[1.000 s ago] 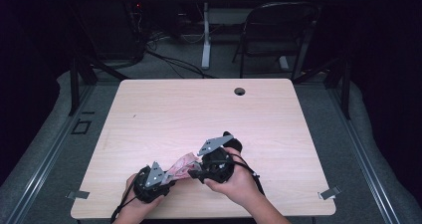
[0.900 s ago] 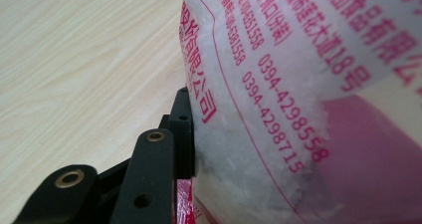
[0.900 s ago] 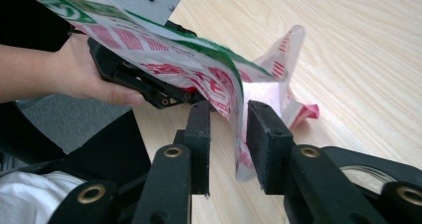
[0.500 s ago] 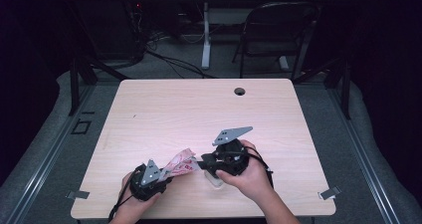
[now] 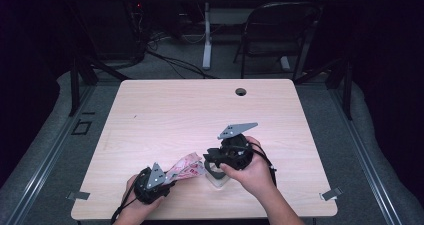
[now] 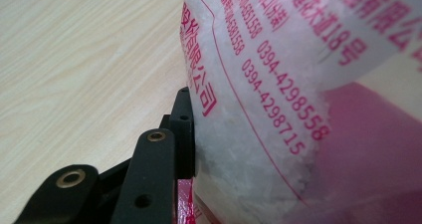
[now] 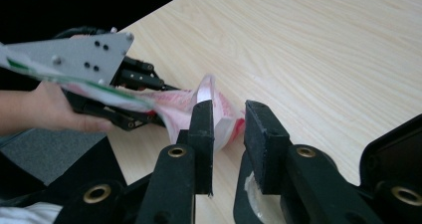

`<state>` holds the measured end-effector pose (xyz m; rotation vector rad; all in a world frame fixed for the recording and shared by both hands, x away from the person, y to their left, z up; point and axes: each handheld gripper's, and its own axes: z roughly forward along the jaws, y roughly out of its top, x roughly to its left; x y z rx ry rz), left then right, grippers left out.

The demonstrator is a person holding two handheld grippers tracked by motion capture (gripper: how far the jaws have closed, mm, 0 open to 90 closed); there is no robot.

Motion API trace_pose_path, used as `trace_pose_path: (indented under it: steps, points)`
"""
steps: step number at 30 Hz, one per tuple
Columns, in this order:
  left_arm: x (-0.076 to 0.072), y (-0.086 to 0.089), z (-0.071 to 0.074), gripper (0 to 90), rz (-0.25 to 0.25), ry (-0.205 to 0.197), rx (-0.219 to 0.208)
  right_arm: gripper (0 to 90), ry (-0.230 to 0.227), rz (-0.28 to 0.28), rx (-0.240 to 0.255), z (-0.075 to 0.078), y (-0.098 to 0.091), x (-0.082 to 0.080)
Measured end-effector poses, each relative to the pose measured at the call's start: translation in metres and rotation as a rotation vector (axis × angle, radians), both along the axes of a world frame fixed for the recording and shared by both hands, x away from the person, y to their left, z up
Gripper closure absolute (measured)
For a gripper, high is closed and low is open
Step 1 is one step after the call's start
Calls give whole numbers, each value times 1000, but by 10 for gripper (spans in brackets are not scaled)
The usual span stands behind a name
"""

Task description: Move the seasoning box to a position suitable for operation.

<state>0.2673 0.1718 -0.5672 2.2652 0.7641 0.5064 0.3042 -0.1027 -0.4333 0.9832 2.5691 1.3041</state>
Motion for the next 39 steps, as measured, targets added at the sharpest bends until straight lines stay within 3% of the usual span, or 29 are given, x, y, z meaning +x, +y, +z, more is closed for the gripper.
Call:
trace_pose_path:
  steps: [4,9,15,28,39]
  points:
    - [-1,-1,-3,653,-1,-7,3,729,15,6,6,0,4,3]
    - [-6,-5,-5,654,-11,-50,56,710,21,31,-7,1,14,4]
    - [-6,-5,-8,657,-8,-45,67,684,30,54,-14,1,24,2]
    - [-6,-6,-9,659,-4,-30,68,672,82,92,-81,-9,39,1]
    - [-6,-6,-10,659,-3,-26,73,656,172,107,-121,-17,44,7]
